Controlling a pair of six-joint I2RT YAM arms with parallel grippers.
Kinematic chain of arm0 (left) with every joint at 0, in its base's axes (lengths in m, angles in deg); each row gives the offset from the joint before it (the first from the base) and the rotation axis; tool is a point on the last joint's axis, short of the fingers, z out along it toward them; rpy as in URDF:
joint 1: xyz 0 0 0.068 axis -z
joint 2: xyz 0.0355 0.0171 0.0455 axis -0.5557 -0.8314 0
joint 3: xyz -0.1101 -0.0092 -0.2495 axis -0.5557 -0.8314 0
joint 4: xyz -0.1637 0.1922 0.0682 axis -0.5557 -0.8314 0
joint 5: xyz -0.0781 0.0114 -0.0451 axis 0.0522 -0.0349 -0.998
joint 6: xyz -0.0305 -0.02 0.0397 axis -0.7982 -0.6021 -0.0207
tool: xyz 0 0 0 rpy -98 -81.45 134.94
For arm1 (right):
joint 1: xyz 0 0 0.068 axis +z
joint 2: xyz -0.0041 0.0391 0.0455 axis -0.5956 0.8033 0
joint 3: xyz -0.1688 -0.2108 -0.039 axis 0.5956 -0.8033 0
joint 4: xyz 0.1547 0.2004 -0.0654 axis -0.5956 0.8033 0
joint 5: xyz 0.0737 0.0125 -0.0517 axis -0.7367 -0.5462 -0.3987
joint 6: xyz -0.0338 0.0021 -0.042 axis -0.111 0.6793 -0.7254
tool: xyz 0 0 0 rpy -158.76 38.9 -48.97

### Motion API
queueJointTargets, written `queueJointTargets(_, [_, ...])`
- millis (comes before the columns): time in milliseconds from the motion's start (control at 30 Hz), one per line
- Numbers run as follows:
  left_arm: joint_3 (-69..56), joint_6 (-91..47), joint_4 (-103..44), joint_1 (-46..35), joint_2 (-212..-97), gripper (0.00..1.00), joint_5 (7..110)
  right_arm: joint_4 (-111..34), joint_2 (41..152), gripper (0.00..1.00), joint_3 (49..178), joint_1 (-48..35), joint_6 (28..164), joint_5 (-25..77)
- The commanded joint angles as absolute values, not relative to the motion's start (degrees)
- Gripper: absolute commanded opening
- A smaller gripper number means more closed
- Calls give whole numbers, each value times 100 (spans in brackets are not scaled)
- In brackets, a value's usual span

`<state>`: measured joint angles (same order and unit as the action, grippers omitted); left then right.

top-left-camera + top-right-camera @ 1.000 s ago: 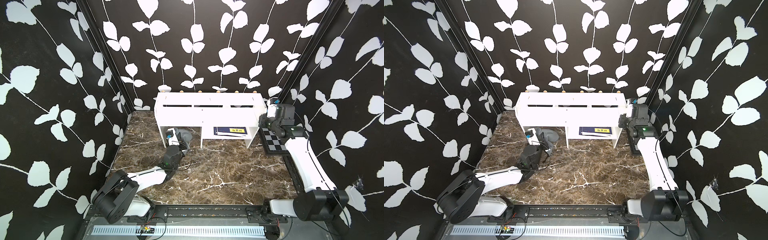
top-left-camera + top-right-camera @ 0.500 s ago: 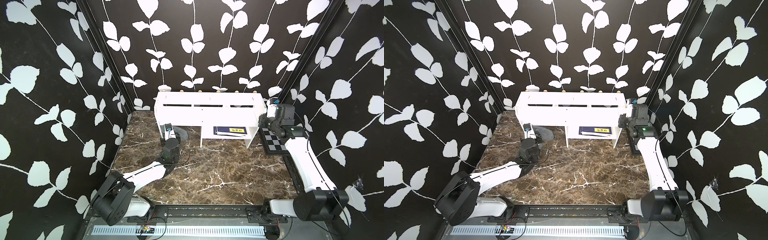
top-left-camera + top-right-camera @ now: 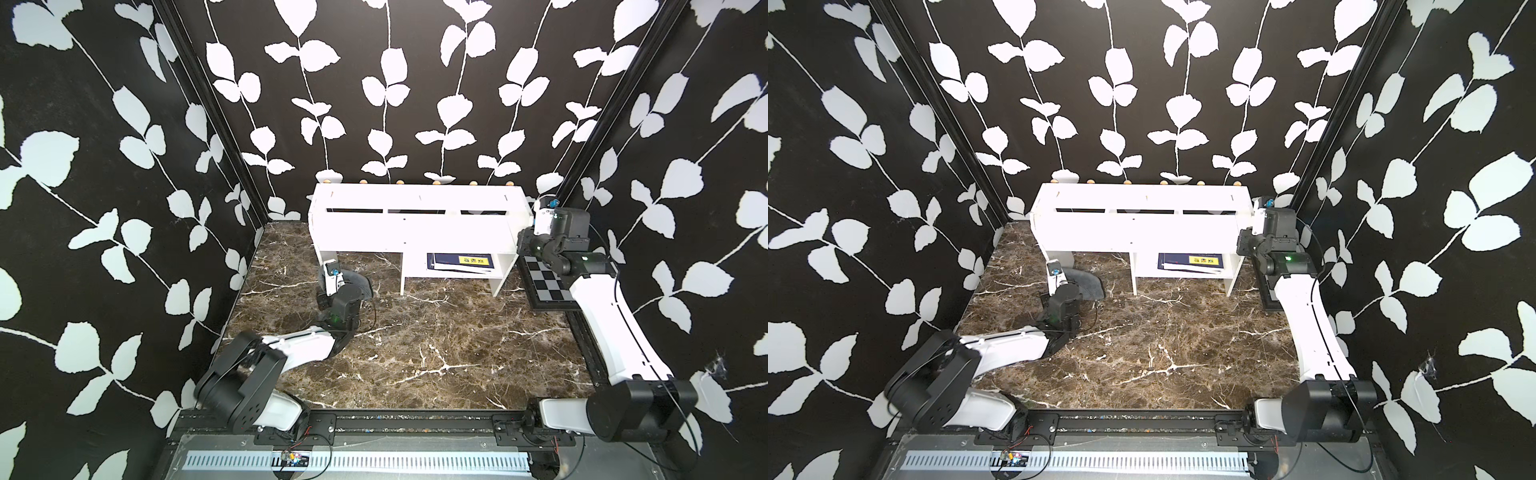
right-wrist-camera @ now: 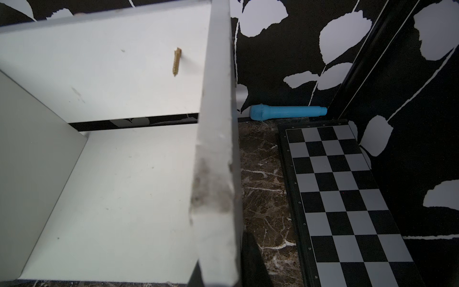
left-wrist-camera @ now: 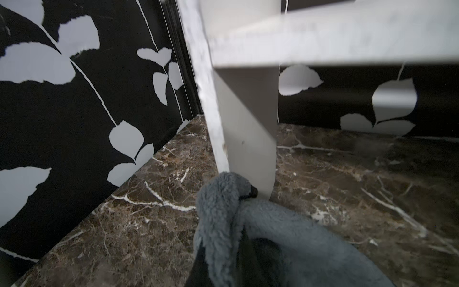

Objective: Wipe the bookshelf clean with a cloth
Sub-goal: Wipe the dust from the shelf.

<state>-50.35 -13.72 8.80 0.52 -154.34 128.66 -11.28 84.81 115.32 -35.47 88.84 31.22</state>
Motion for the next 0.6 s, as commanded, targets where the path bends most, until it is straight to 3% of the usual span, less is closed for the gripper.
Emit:
queueJointTargets(0, [-5070, -1550, 1142, 25, -15466, 0, 12790, -1964, 8153, 0, 11661, -3541, 9849, 2381])
queueJointTargets(300, [-4286, -479, 1426, 25, -14893, 0, 12716, -2059, 8120, 0, 11596, -3541, 9918, 2356])
queueJointTargets(567, [-5013, -316, 3076, 17, -15334, 0, 12681, -2134, 8076, 0, 11506, -3542, 9949, 2339])
